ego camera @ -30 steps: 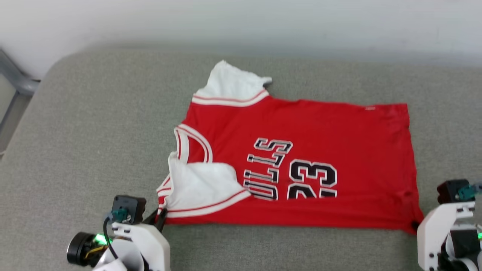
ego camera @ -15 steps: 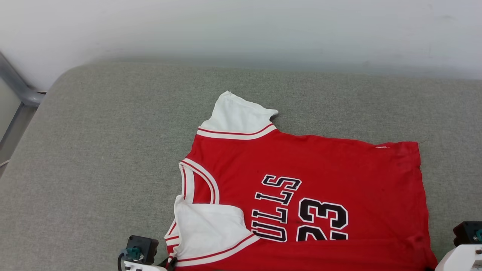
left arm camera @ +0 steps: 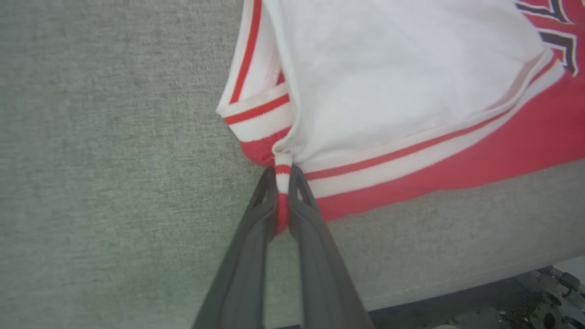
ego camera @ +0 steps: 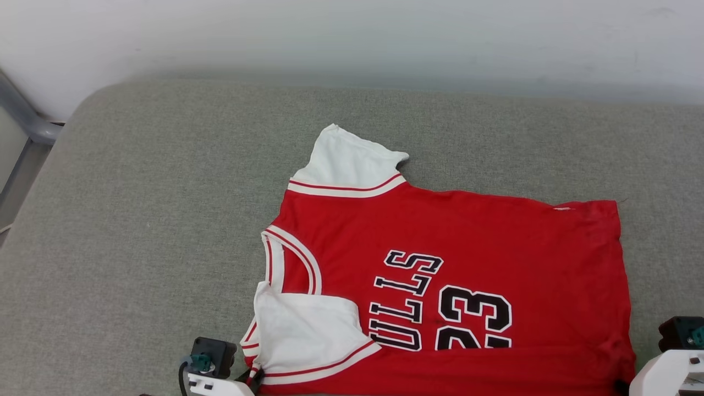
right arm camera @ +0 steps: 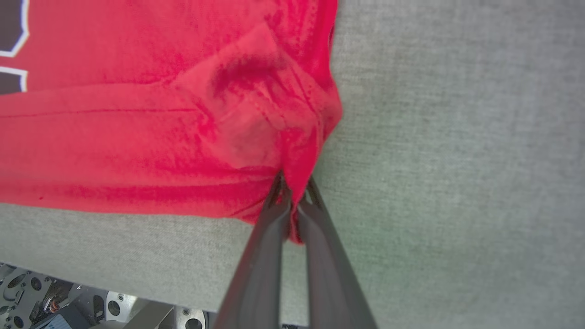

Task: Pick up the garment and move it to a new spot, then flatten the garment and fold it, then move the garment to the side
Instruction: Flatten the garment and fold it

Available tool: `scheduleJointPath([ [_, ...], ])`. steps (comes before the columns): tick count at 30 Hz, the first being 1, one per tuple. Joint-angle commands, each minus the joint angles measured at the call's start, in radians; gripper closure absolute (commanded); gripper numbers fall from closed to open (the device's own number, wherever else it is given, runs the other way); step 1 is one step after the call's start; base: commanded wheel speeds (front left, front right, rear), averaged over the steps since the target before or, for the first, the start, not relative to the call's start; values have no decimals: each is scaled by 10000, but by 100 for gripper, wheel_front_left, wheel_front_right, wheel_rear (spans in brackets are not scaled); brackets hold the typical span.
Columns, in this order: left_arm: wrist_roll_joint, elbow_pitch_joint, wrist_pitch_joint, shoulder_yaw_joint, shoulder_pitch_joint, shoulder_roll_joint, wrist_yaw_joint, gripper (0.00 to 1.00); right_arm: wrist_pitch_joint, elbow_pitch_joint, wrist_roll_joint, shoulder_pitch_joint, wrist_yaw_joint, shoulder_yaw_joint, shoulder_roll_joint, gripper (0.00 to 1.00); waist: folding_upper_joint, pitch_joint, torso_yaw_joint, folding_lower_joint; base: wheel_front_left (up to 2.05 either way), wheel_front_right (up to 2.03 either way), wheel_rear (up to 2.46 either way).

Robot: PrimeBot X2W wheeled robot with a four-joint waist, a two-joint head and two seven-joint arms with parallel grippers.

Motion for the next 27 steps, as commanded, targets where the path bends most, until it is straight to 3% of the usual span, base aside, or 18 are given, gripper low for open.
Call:
scheduleJointPath([
  [1,47,121,-86,40,-112,-6,73,3,-137,165,38,-124,-15,9,95,0,0,-110,13,1,0,0,0],
  [11,409,-328,-1405,435,-383,-62,277,0,-1603,-755,413,-307,-12,-169,-53,0,0,-851,81,1,0,0,0],
  [19,676,-820,-3359,910,-660,-290,167,0,-4124,-1783,645,-491,-12,119,78,0,0,-862,-97,1,0,0,0],
  [27,1190,-814,-4981,1247,-1090,-525,37,0,-6686,-1812,125,-505,-12,182,711,0,0,-504,-460,1,0,0,0],
])
